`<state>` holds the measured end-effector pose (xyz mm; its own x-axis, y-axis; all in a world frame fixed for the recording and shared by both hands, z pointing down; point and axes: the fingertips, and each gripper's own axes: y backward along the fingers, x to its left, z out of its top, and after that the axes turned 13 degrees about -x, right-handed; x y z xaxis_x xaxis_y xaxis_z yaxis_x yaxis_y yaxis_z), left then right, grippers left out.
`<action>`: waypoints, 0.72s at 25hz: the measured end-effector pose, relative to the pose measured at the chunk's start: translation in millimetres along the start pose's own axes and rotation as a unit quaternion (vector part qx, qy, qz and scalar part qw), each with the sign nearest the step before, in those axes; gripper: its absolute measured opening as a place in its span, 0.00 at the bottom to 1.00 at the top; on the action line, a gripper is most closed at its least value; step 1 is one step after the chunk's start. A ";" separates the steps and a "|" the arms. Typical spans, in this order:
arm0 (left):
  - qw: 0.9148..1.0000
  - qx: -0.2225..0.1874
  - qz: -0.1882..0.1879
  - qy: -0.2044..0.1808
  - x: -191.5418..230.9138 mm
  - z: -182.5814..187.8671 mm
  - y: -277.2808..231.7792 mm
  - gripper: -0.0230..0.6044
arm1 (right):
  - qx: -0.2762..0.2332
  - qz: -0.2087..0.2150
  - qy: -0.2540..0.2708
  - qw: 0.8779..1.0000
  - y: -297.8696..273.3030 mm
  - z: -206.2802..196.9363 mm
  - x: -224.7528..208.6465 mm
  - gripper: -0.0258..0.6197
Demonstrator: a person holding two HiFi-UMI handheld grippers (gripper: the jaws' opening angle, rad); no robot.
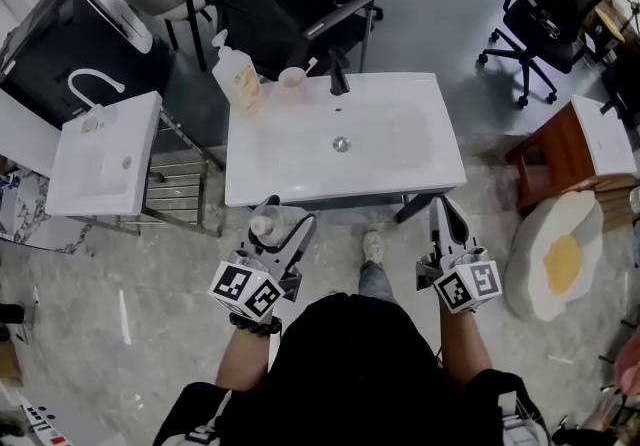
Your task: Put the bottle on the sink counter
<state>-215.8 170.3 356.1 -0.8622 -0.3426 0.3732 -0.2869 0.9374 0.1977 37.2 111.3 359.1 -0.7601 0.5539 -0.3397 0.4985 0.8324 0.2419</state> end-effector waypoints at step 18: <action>0.999 0.001 0.033 -0.032 33.7 -17.3 -159.9 0.61 | 0.010 0.063 -0.026 0.998 -162.2 -11.7 -100.0 0.09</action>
<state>-191.8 7.8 352.7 -0.9043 -0.2750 0.3265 -0.2292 0.9580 0.1722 27.5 -79.3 364.4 -0.6677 0.6543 -0.3549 0.5980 0.7555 0.2676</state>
